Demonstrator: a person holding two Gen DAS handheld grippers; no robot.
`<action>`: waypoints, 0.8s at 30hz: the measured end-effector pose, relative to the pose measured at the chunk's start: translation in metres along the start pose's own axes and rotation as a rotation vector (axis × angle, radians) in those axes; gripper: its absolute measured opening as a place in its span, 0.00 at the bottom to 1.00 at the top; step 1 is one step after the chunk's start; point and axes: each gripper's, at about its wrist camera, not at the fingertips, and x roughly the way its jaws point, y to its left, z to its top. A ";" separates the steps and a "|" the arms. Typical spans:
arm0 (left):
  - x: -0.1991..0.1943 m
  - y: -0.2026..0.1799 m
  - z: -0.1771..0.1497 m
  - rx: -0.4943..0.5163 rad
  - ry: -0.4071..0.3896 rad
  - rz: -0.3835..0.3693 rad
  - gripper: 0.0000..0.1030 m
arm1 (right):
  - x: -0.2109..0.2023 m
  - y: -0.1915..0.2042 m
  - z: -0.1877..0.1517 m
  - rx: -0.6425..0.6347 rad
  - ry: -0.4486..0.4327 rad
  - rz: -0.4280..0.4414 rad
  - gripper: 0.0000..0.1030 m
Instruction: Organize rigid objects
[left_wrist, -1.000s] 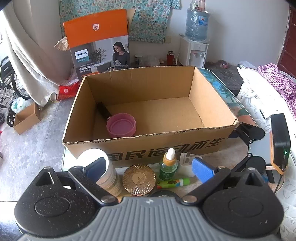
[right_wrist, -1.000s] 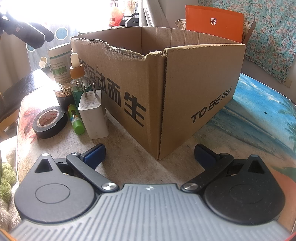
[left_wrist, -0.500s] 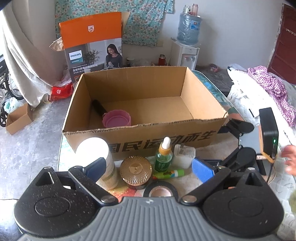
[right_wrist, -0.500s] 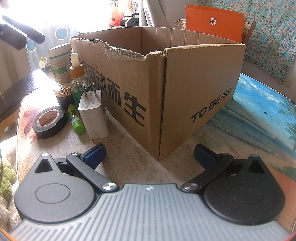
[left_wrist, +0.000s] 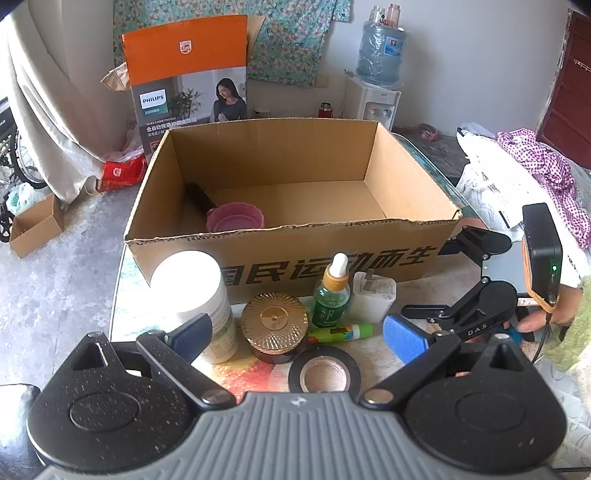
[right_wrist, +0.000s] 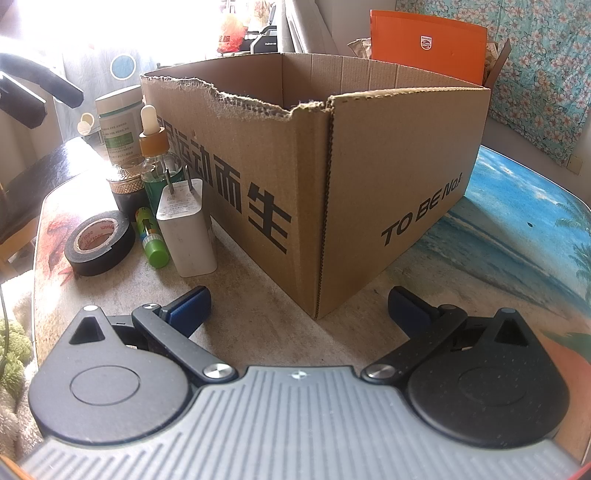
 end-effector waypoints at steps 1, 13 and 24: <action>0.001 -0.001 0.000 0.001 0.004 -0.001 0.97 | 0.000 0.000 0.000 0.000 0.000 0.000 0.99; -0.006 -0.009 0.001 0.020 -0.011 0.024 0.97 | -0.012 0.004 -0.001 0.010 -0.001 -0.078 0.99; -0.017 -0.010 -0.017 0.061 -0.026 0.033 0.97 | -0.113 0.087 0.018 0.167 -0.259 -0.427 0.99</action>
